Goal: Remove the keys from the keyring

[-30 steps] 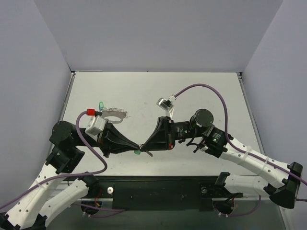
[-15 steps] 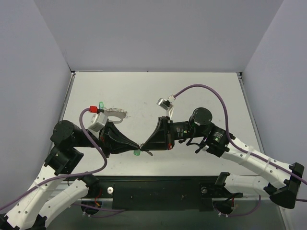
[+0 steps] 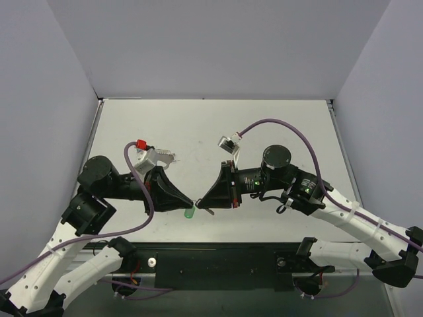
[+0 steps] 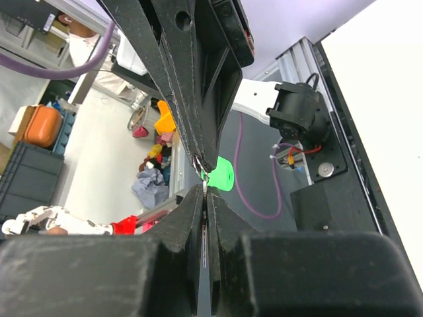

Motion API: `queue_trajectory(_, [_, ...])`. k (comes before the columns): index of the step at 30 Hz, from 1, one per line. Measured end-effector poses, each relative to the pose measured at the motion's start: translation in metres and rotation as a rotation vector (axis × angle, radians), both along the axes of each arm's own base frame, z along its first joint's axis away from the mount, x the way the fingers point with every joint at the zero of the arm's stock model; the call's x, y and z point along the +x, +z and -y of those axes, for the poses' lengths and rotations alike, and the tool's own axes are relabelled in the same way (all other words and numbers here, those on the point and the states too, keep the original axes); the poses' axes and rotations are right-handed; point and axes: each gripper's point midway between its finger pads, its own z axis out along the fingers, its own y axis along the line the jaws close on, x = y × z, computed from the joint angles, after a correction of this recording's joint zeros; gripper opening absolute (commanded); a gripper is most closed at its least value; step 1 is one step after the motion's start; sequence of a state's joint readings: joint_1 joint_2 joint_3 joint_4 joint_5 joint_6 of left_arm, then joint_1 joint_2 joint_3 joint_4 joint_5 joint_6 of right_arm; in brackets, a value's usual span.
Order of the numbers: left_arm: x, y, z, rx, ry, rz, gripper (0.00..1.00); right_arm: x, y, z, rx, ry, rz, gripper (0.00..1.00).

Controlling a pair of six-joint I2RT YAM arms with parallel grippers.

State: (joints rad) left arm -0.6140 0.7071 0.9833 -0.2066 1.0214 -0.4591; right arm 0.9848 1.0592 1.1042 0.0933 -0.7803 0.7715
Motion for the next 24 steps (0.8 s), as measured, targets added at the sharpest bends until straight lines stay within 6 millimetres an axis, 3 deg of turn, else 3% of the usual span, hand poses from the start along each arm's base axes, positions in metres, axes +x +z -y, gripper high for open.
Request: queue_trajectory(24, [-0.01,-0.024,0.01,0.182,-0.099,-0.171,0.0,-0.006,-0.017,0.004,-0.173,0.036,0.036,0.0])
